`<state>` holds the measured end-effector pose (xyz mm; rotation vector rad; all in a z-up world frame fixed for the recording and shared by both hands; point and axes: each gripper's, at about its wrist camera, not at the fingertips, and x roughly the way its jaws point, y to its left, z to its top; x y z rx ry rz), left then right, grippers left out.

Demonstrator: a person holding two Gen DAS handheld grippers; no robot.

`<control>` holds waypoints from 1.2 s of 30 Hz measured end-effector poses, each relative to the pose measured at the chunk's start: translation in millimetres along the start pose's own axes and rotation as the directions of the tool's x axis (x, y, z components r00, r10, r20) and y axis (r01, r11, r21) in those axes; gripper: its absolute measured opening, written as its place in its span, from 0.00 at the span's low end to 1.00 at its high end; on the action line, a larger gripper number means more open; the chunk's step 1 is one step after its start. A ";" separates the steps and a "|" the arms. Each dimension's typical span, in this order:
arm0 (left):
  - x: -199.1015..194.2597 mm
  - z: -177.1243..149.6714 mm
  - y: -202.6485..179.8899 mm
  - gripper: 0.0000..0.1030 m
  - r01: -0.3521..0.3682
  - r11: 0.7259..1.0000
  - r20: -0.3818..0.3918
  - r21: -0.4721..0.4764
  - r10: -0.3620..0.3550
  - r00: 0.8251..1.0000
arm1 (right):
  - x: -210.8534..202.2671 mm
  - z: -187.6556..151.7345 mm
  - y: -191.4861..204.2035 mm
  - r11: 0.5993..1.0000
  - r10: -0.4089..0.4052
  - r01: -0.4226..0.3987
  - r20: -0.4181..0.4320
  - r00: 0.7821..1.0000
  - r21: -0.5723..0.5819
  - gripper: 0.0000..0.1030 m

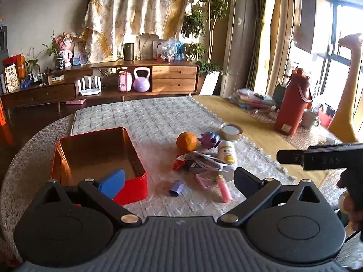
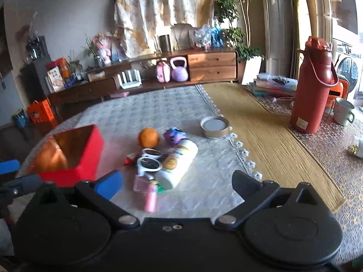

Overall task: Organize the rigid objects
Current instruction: 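Grasp the lavender block with the left tool while the right tool grasps the white bottle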

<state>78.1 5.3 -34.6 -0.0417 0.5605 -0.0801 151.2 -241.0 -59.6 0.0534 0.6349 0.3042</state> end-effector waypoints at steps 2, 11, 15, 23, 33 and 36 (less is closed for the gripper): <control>13.7 -0.8 -1.7 1.00 -0.003 1.000 -0.013 0.016 0.003 1.000 | 15.1 4.0 -7.6 1.000 -0.004 0.004 -0.026 1.000 0.015 0.99; 85.6 -14.0 -10.5 0.99 -0.005 1.000 -0.127 0.024 0.008 0.992 | 74.3 26.9 -15.9 1.000 0.007 -0.006 -0.074 0.997 0.016 0.91; 106.4 -17.6 -17.8 0.99 0.000 0.998 -0.135 0.056 0.007 0.991 | 101.1 31.7 -13.7 1.000 0.004 -0.003 -0.116 0.993 0.007 0.87; 147.1 -22.1 -19.7 0.79 -0.018 0.997 -0.195 0.080 0.033 0.980 | 143.7 32.8 -12.8 0.999 -0.002 0.008 -0.190 0.982 0.031 0.75; 178.8 -29.5 -8.8 0.48 -0.021 0.999 -0.288 0.045 0.034 0.957 | 170.4 32.1 -5.4 0.998 0.000 0.015 -0.253 0.967 0.058 0.62; 178.7 -29.2 -7.7 0.42 -0.022 0.999 -0.282 0.037 0.032 0.959 | 176.1 32.3 -5.9 0.995 0.021 0.006 -0.279 0.960 0.096 0.56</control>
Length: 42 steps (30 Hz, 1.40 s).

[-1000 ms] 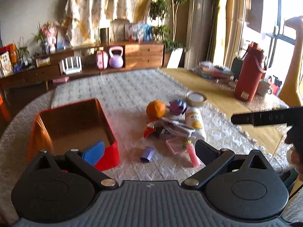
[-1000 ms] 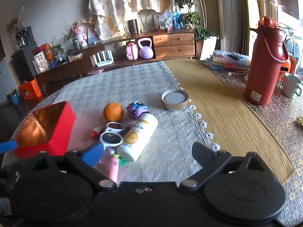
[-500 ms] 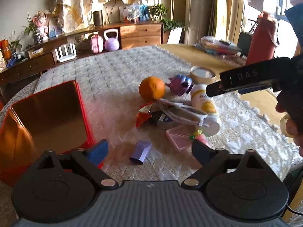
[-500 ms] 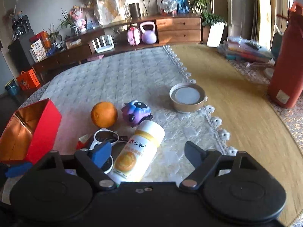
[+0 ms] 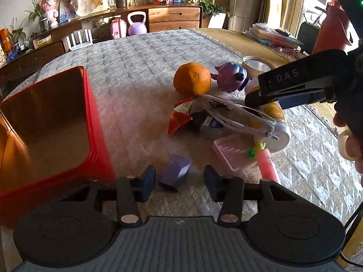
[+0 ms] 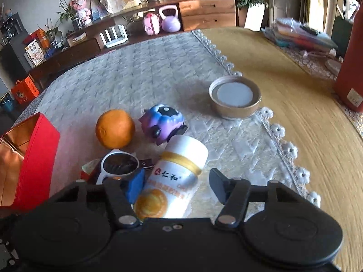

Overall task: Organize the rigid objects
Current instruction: 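Grasp the lavender block with the left tool while the right tool grasps the white bottle, then carry the white bottle and lavender block into the red tin with both tools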

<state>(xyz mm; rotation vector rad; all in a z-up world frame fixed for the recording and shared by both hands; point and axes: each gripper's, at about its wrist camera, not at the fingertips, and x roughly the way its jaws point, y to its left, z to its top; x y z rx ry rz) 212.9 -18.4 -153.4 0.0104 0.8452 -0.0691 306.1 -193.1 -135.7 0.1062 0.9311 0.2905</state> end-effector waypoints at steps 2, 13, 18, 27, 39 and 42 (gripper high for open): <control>-0.6 0.2 1.0 0.32 0.003 1.000 0.003 -0.002 -0.003 1.000 | 3.6 0.7 -3.8 0.999 0.027 -0.026 -0.017 0.999 0.044 0.51; -3.4 2.0 3.6 0.20 -0.011 1.000 0.016 0.000 0.011 1.000 | -11.1 2.9 -9.9 0.998 0.011 -0.013 0.022 1.000 0.054 0.44; -11.1 1.1 4.8 0.20 -0.006 1.000 0.026 -0.004 0.006 1.000 | -24.0 4.6 -17.9 0.999 0.003 -0.005 0.051 0.999 0.047 0.44; -37.5 4.7 9.7 0.20 0.008 1.000 0.062 -0.027 -0.006 0.998 | -62.0 -1.2 -18.3 1.000 0.016 -0.015 0.110 0.994 -0.012 0.43; -84.6 9.8 36.4 0.20 0.001 0.998 0.093 -0.069 0.005 0.996 | -110.3 9.0 26.4 0.982 0.144 -0.126 0.127 0.981 -0.142 0.43; -94.7 11.4 49.4 0.20 -0.004 0.995 0.097 -0.095 0.013 0.995 | -116.0 12.9 46.0 0.970 0.193 -0.170 0.124 0.973 -0.172 0.43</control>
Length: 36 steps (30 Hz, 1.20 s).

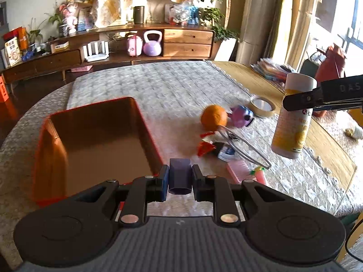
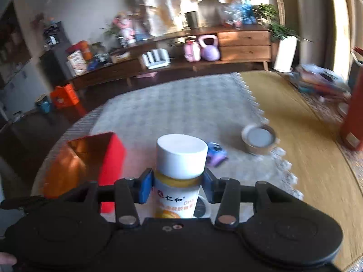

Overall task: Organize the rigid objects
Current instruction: 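Carry the white bottle and lavender block into the red tin with both tools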

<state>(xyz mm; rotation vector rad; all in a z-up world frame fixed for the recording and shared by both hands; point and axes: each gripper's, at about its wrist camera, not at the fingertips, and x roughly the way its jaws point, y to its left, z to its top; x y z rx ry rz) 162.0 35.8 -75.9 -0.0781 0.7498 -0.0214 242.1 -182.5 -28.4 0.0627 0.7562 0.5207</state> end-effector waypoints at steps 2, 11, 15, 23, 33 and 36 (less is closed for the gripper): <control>-7.9 2.5 8.9 0.20 -0.009 1.000 0.013 -0.010 0.009 1.000 | 1.7 4.3 12.9 0.999 0.026 -0.026 -0.005 1.000 -0.018 0.43; -23.4 19.1 64.5 0.20 -0.090 0.995 0.055 -0.045 0.093 0.994 | 26.7 19.5 76.7 0.987 0.109 -0.114 -0.055 0.993 -0.110 0.43; -17.2 27.6 92.9 0.20 -0.107 0.991 0.050 -0.079 0.111 0.993 | 45.9 23.4 107.6 0.978 0.124 -0.137 -0.090 0.988 -0.159 0.43; 17.7 40.1 131.8 0.20 -0.142 0.986 0.002 -0.088 0.142 0.990 | 88.5 19.0 146.9 0.958 0.141 -0.184 -0.196 0.970 -0.219 0.43; 63.7 42.9 157.4 0.20 -0.159 0.981 -0.054 -0.115 0.154 0.987 | 143.4 18.4 162.2 0.953 0.099 -0.163 -0.247 0.964 -0.255 0.42; 74.9 45.0 164.0 0.20 -0.162 0.979 -0.069 -0.127 0.154 0.986 | 160.1 18.5 161.7 0.952 0.101 -0.165 -0.245 0.964 -0.258 0.42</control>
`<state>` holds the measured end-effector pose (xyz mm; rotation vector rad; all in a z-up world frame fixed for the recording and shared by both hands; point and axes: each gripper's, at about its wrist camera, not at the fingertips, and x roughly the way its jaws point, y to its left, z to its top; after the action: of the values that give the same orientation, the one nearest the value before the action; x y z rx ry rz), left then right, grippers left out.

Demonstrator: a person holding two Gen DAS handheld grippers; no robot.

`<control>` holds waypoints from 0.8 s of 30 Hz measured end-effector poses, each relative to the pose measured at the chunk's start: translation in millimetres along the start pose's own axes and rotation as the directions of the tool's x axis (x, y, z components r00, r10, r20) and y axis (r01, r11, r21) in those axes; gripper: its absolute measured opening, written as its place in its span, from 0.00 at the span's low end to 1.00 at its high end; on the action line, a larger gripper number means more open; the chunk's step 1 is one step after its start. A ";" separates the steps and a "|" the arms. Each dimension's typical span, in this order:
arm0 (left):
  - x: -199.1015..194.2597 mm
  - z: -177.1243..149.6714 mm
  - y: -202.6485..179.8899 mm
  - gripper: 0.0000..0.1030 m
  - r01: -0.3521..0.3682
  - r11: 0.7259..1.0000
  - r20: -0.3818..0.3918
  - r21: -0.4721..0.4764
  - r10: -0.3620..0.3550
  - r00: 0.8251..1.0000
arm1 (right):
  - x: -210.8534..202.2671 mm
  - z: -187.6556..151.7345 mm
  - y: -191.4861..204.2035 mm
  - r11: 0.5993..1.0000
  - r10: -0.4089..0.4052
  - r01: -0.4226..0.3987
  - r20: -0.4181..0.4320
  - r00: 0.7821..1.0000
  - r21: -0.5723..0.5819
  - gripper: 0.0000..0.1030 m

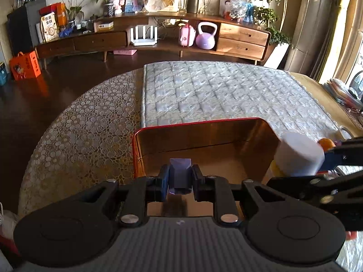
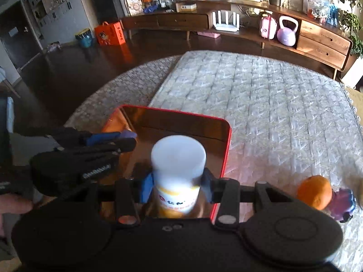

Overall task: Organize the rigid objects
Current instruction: 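Carry the white bottle and lavender block into the red tin with both tools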

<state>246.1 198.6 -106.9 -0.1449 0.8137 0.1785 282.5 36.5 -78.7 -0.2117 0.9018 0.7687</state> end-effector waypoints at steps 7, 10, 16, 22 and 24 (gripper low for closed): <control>16.8 4.5 2.1 0.20 0.002 1.000 -0.009 0.007 -0.001 1.000 | 19.8 15.3 -1.1 1.000 -0.025 0.025 0.005 1.000 -0.014 0.42; 22.3 4.4 4.8 0.20 -0.009 1.000 -0.012 -0.006 0.009 1.000 | 35.6 11.4 -5.4 0.998 -0.056 0.055 -0.030 0.998 -0.006 0.42; 28.8 4.1 1.7 0.20 -0.006 1.000 0.007 0.021 0.006 1.000 | 42.9 9.5 0.5 0.995 -0.091 0.091 -0.006 0.996 -0.040 0.42; 30.9 4.3 -2.2 0.20 -0.006 0.999 -0.003 0.037 0.006 1.000 | 37.2 6.3 -0.3 0.996 -0.081 0.081 -0.003 0.997 -0.040 0.43; 30.2 4.4 -0.9 0.20 -0.001 1.000 -0.007 0.026 0.001 1.000 | 28.7 4.4 -2.3 0.997 -0.072 0.072 0.004 0.997 -0.032 0.51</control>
<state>269.7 201.7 -126.0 -0.1206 0.8232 0.1681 297.7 51.6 -98.5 -0.2700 0.8745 0.7164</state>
